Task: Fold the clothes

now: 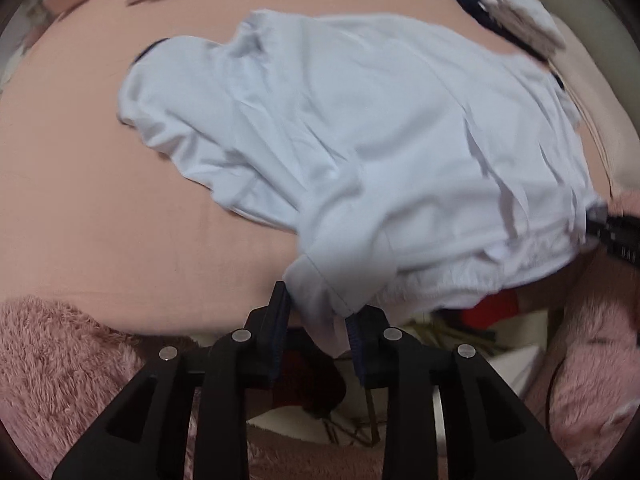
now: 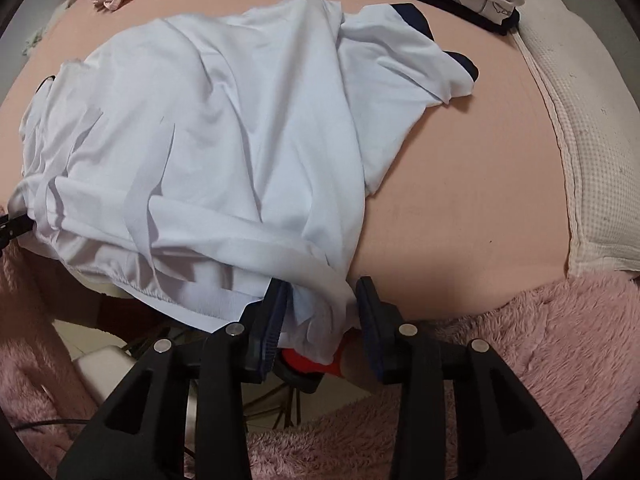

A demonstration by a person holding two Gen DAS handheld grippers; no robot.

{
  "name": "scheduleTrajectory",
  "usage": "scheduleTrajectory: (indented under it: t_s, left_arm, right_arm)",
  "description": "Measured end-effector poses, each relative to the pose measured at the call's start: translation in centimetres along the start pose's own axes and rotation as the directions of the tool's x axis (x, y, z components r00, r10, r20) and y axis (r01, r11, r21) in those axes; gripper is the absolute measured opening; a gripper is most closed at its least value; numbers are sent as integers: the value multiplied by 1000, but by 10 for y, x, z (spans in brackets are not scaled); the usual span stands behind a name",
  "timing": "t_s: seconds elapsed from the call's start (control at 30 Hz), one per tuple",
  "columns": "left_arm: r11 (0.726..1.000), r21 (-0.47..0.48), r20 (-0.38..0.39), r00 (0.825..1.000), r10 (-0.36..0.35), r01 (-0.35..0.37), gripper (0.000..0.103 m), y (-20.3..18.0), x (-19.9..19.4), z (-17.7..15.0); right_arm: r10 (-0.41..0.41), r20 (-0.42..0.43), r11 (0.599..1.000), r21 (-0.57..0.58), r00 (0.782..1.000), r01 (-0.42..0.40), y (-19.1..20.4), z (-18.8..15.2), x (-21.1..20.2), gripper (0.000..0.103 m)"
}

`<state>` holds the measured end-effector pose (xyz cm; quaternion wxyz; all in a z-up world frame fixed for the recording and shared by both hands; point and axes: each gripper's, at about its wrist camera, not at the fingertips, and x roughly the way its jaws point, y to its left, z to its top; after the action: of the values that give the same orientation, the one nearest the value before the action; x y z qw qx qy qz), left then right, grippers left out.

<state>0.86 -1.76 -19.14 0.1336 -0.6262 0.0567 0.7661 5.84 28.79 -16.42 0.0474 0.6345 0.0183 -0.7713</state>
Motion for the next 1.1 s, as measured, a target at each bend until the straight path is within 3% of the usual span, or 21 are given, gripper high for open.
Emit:
scheduleTrajectory:
  t_s: [0.07,0.1,0.17,0.27,0.47,0.53,0.6,0.7,0.77,0.8,0.87,0.93,0.97,1.03,1.1]
  left_arm:
    - [1000,-16,39,999,4,-4,7,2,-10,-2]
    - [1000,-29,64,998,6,-4,7,4,-16,-3]
    - [995,-72,128,990,-66,76,6,13,-36,-1]
    - [984,-84,198,970,-139,158,6,22,-65,5]
    - [947,-89,261,924,-278,310,6,45,-97,40]
    - [948,-76,263,924,-279,308,6,49,-98,69]
    - [963,-58,275,932,-237,263,6,54,-96,120]
    - [980,-54,314,935,-164,190,6,67,-92,214]
    - [979,-113,337,934,-122,169,12,78,-76,279]
    - [973,-169,347,933,-92,158,18,88,-65,308]
    - [950,-271,342,938,-58,158,61,111,-40,350]
    - [924,-343,306,950,-58,167,64,127,-17,369]
    - [927,-339,296,953,-57,161,64,128,-10,370]
    - [949,-285,304,952,-41,132,64,123,0,368]
    - [973,-216,282,959,-19,83,64,113,14,362]
  right_arm:
    - [-39,39,999,4,998,39,0,-4,-9,11]
    - [-70,79,997,30,994,68,-2,-6,-19,11]
    - [-136,154,987,111,979,119,-8,-9,-38,7]
    - [-170,245,980,147,954,137,-12,-9,-66,6]
    - [2,360,990,130,933,-52,-5,18,-103,6]
    - [52,382,989,110,923,-101,-13,68,-102,6]
    - [76,397,991,75,915,-115,-17,129,-93,6]
    - [48,435,997,30,899,-68,-25,229,-95,6]
    - [11,461,998,54,887,-41,-37,301,-84,7]
    - [-19,474,997,79,880,-21,-44,335,-74,8]
    - [-67,451,990,140,890,3,-56,385,-44,12]
    - [-68,382,981,192,922,-7,-63,415,-15,22]
    - [-48,362,979,202,931,-28,-64,421,-4,28]
    - [-21,366,979,198,930,-56,-60,421,9,34]
    - [-51,386,982,186,921,-24,-56,417,18,42]
